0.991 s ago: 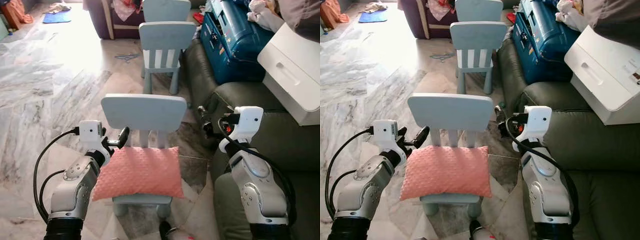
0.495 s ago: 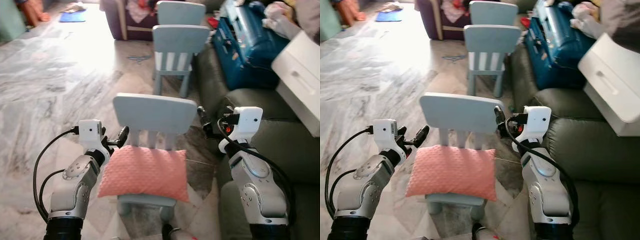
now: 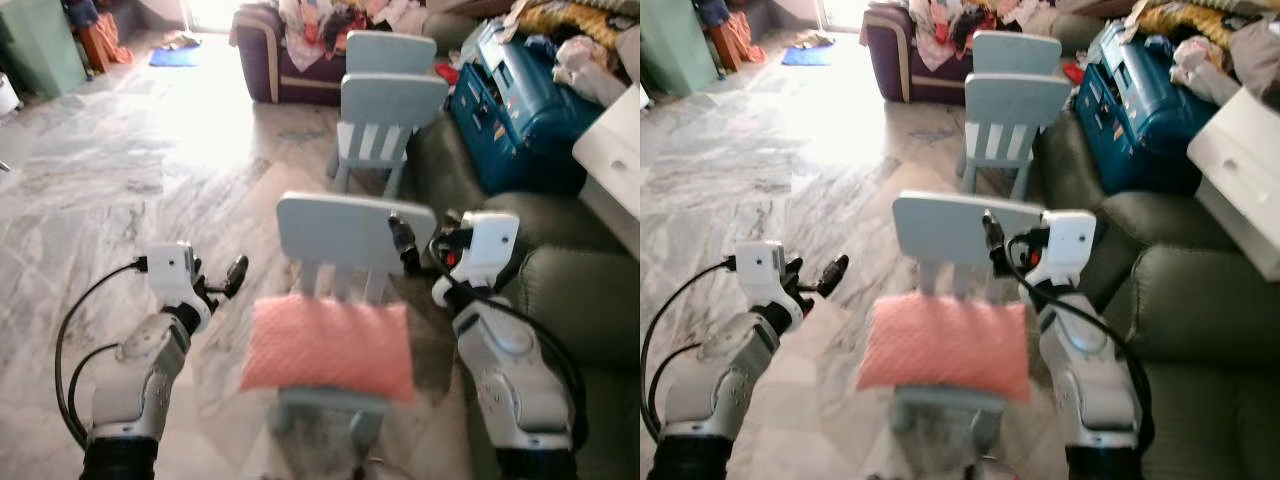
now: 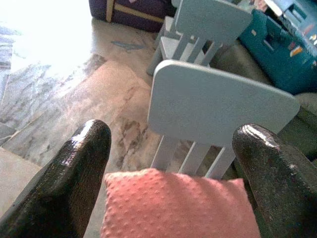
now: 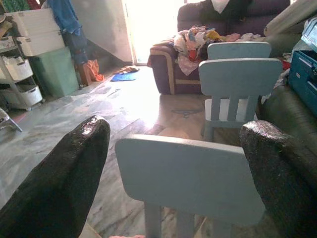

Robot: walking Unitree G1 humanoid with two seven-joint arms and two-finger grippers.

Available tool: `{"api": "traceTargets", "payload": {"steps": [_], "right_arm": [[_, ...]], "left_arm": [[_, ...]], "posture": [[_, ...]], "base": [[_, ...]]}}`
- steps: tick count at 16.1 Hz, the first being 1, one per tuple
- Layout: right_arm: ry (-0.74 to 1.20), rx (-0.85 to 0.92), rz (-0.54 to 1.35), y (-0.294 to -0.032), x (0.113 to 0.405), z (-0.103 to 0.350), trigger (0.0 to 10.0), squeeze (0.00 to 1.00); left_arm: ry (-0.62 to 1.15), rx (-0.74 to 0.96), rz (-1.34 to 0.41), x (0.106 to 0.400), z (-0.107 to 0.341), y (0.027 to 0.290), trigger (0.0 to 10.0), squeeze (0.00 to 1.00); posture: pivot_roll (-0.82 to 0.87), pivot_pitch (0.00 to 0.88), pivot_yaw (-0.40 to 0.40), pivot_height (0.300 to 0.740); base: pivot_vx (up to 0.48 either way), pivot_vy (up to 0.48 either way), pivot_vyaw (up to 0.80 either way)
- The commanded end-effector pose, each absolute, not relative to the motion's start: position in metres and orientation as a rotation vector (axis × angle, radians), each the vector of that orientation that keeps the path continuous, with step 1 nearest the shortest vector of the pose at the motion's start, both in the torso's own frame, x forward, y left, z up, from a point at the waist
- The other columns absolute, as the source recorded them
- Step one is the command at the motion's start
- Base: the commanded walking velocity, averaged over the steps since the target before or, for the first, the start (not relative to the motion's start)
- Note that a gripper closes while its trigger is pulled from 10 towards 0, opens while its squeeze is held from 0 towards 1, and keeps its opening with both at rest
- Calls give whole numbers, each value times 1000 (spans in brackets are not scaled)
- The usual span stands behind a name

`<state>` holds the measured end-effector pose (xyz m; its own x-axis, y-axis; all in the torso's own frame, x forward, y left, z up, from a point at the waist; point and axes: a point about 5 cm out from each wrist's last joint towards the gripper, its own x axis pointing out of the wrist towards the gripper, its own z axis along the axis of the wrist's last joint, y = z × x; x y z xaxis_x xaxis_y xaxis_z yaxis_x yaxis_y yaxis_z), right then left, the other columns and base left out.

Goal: Move the pillow to the sofa

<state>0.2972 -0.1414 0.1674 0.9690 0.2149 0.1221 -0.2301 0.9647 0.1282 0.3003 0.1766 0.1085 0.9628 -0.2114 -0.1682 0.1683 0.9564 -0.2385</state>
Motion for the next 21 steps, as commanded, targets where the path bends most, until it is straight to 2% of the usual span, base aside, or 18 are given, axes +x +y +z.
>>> {"api": "traceTargets", "payload": {"steps": [1, 4, 13, 21], "right_arm": [[-102, 136, 202, -149, 297, 166, 10000, 0], [-102, 135, 201, -149, 297, 166, 10000, 0], [-94, 128, 197, -149, 296, 164, 10000, 0], [-93, 123, 195, -149, 296, 164, 10000, 0]], "left_arm": [[208, -226, -204, 300, 107, 171, 10000, 0], [204, -226, -207, 300, 107, 171, 10000, 0], [163, -206, -269, 302, 113, 165, 10000, 0], [151, -222, -294, 302, 114, 162, 10000, 0]], "posture": [[-128, 125, -14, 740], [-129, 127, -12, 740], [-133, 123, -15, 740], [-136, 123, -15, 740]], "base": [[0, 480, 0], [0, 480, 0], [0, 0, 0], [0, -429, 0]]}}
